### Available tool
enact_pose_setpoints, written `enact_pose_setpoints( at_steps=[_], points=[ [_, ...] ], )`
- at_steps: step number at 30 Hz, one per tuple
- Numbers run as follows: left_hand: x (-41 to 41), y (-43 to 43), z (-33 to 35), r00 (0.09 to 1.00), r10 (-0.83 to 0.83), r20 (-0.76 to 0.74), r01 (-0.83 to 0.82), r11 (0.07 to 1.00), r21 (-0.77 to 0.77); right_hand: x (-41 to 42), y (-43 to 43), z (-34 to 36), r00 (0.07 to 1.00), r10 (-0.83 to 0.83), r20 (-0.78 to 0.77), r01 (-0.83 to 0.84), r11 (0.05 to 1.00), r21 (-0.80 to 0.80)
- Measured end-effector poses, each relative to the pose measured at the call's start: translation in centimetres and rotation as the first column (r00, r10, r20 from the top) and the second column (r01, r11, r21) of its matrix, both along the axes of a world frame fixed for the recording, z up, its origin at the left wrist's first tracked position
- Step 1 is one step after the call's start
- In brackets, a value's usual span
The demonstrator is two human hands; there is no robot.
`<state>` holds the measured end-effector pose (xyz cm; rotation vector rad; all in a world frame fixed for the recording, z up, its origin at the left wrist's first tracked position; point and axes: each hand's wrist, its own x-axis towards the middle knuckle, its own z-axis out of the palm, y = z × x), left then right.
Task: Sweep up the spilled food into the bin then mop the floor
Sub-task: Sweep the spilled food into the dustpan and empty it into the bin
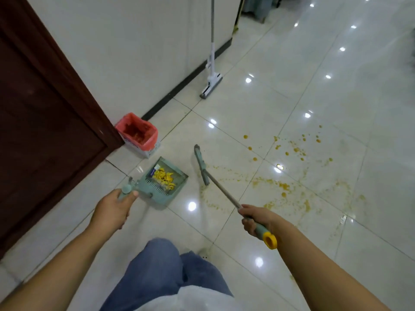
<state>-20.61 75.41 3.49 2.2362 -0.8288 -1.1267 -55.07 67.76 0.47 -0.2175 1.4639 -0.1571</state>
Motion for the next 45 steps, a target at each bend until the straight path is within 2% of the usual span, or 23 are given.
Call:
enact_pose_setpoints(
  at_steps=[5,13,19,28,33,38,45],
  points=[
    [0.0,-1.1,2.4,0.986,0.156,-0.054,-0.159,0.985,-0.07,2.4,-5.9,-0.7,0.999,0.023,0.023,-0.024,0.999,0.031],
    [2.1,-2.4,7.2,0.943,0.295,-0.151,-0.318,0.935,-0.158,7.2,-13.3,0.6,0.996,0.088,0.0,-0.088,0.996,0.022],
    [1.7,-2.5,11.2,0.923,0.375,-0.082,-0.384,0.892,-0.239,9.2,-17.2,1.8,0.992,0.122,0.028,-0.122,0.993,-0.002],
    [-3.5,-5.7,12.9,0.887,0.434,0.159,-0.382,0.881,-0.278,9.9,-21.6,4.1,0.965,0.226,0.136,-0.229,0.973,0.006],
    [-5.6,-9.2,10.1,0.882,0.332,0.335,-0.285,0.941,-0.182,9.5,-22.9,4.6,0.945,0.289,0.153,-0.293,0.956,0.004],
    [-7.5,-12.7,6.5,0.845,0.146,0.515,-0.139,0.989,-0.052,8.6,-23.6,5.3,0.937,0.298,0.18,-0.307,0.951,0.025],
    [-10.2,-16.8,1.2,0.768,-0.18,0.615,0.084,0.98,0.182,7.0,-25.3,6.1,0.942,0.26,0.213,-0.285,0.953,0.098]
  ],
)
